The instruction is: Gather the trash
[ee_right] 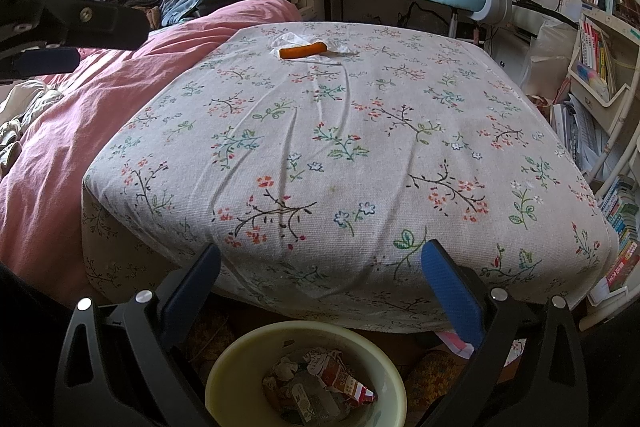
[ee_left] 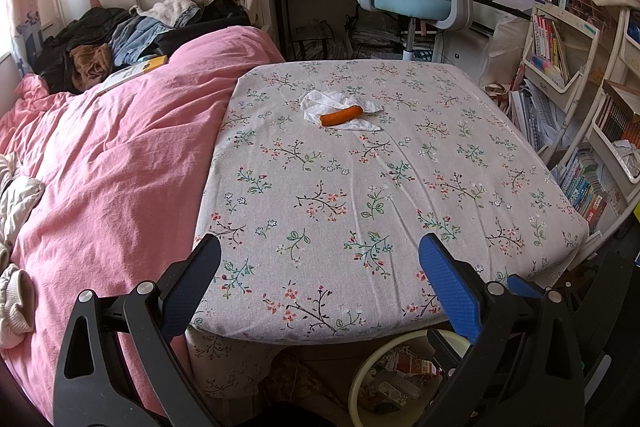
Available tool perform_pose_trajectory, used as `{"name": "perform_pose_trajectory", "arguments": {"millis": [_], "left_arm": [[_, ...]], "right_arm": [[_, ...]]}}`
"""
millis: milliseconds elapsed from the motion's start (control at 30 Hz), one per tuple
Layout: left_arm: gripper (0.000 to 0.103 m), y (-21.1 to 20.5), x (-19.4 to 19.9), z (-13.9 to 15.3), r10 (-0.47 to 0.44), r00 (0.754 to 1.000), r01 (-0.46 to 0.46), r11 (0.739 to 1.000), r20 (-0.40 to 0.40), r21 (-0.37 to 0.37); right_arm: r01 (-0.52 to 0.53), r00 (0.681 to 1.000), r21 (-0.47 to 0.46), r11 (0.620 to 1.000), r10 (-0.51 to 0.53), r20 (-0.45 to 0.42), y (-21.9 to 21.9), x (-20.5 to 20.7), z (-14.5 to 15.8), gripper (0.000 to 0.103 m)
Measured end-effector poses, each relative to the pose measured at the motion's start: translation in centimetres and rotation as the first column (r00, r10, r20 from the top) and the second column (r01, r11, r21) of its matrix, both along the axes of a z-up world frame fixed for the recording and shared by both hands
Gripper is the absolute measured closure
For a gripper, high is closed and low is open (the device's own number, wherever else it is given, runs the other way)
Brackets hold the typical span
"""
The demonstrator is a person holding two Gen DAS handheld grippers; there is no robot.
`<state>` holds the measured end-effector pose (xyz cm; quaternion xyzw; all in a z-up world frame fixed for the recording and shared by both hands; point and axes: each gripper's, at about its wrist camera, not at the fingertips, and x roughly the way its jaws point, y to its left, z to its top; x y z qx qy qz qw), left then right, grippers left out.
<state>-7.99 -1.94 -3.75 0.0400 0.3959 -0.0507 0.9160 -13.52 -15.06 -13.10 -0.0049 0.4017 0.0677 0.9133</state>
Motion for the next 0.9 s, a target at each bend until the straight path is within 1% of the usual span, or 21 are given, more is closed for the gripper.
{"name": "perform_pose_trajectory", "arguments": {"millis": [900], "left_arm": [[0.007, 0.16, 0.05, 0.08, 0.000, 1.000, 0.000, 1.000, -0.001, -0.001]], "right_arm": [[0.002, 1.000, 0.003, 1.000, -0.002, 0.005, -0.21, 0.02, 0.02, 0.006]]}}
